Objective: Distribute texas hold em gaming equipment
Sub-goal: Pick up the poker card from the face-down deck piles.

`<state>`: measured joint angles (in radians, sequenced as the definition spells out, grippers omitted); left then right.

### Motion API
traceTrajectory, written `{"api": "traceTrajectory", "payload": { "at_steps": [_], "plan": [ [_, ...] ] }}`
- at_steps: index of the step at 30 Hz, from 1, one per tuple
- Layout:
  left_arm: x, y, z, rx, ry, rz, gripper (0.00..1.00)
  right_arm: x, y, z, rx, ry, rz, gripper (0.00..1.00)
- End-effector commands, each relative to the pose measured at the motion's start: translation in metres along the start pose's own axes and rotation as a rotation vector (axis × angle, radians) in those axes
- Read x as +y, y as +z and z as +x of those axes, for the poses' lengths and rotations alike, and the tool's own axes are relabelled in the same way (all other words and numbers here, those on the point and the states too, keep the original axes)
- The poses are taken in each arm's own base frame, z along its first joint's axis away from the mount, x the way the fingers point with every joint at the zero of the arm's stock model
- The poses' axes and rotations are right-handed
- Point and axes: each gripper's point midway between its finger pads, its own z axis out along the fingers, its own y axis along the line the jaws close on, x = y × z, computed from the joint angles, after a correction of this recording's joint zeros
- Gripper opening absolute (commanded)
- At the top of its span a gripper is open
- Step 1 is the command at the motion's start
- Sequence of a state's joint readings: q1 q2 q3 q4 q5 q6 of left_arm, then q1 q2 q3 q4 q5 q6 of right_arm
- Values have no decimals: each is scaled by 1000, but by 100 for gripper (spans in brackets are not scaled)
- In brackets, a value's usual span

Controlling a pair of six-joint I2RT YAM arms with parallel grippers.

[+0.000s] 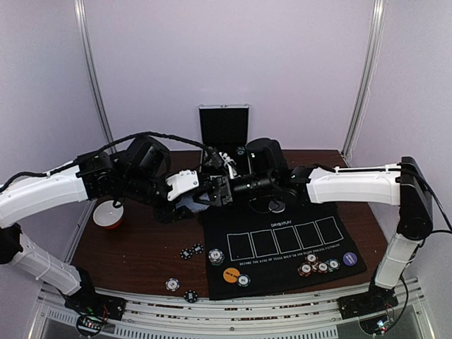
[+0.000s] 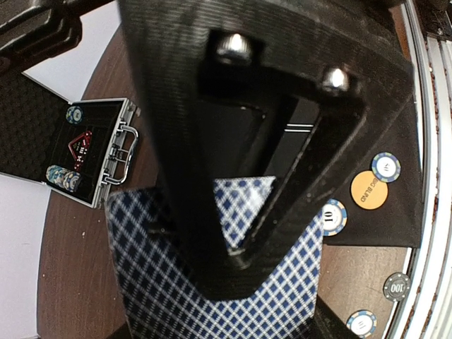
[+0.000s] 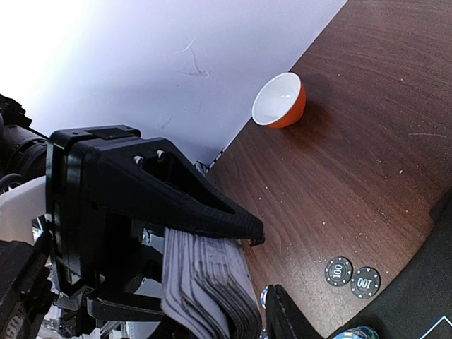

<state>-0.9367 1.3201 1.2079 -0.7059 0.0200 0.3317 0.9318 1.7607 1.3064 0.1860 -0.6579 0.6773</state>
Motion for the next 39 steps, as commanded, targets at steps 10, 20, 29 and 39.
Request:
{"api": "traceTrajectory", "payload": {
  "at_steps": [10,20,29,39],
  "plan": [
    [4,-2,1,-13,4,-27,47,0,-26,-10,-20,-69,117,36],
    [4,3,5,8,1,-28,47,-1,-32,-11,-8,-86,150,29],
    [4,5,7,16,0,-28,47,3,-36,-13,-5,-96,160,26],
    [4,9,12,37,-3,-35,47,6,-38,-12,6,-90,157,18]
  ]
}}
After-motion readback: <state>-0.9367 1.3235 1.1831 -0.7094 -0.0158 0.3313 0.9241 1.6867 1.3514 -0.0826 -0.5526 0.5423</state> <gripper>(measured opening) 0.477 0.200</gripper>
